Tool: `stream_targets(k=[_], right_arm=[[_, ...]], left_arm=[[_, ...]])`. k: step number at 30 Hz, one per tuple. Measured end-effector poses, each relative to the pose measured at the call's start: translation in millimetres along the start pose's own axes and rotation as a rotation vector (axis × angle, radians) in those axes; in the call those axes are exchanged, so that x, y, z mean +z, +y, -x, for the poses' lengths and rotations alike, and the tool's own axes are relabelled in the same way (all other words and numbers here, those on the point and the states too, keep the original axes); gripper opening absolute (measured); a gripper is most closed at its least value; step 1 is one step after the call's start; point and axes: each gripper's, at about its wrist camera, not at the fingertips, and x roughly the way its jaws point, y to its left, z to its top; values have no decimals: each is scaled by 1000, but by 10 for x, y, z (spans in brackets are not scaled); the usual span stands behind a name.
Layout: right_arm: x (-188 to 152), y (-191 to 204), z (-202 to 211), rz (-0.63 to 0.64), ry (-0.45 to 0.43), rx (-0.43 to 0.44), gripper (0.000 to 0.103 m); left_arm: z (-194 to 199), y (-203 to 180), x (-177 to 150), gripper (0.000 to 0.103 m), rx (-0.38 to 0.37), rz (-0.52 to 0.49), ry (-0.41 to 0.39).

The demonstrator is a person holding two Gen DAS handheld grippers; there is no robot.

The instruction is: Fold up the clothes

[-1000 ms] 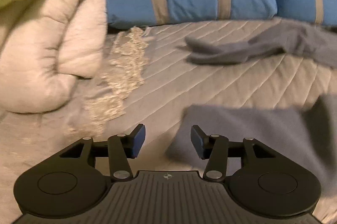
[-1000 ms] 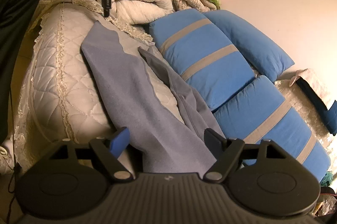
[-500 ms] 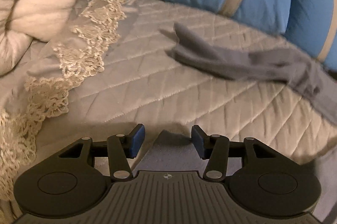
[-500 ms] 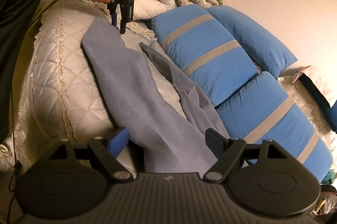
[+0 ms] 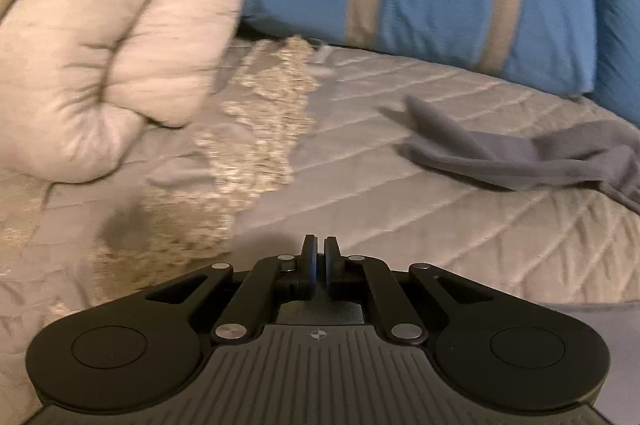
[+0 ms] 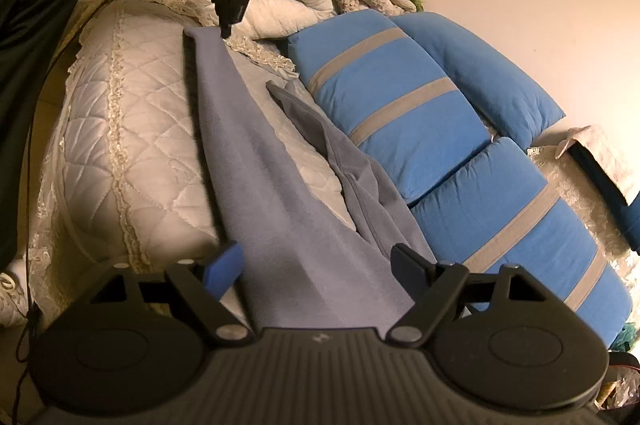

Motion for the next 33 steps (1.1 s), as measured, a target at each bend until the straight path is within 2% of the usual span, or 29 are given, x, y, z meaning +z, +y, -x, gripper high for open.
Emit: stream_targets(k=[1,4,6,8,10,14,16,23,28,33], right_arm=[[-1,0,-1,0,0,0,89],[-1,1,1,2,1,-1,89],[4,-2,4,1,1,-3,89],[7,-1,4,1,0,-4,89],[8,2,4,4,-2,-5,89],[10,10,10,9,-7,-6,90],[9,17,16,12,-9,-8,90],[6,-2,28,8,-14,-19,90],[6,8,33,13,-17,-20,91],[1,8,24,15,-13,-20,91]], left_arm=[[-1,-7,-2,1,65,-3,-9],[-66,87,0,2,138,1,27],[-108,188,-29,4,86,39,76],[-108,276,-83,14,46,65,103],[-76,336,-147,45,28,72,114],[45,455,-267,48,-10,120,117],[105,547,-316,48,-40,192,121],[248,890,-661,52,-248,520,123],[254,1004,-932,69,-453,738,109],[80,1047,-1124,82,-672,952,123]])
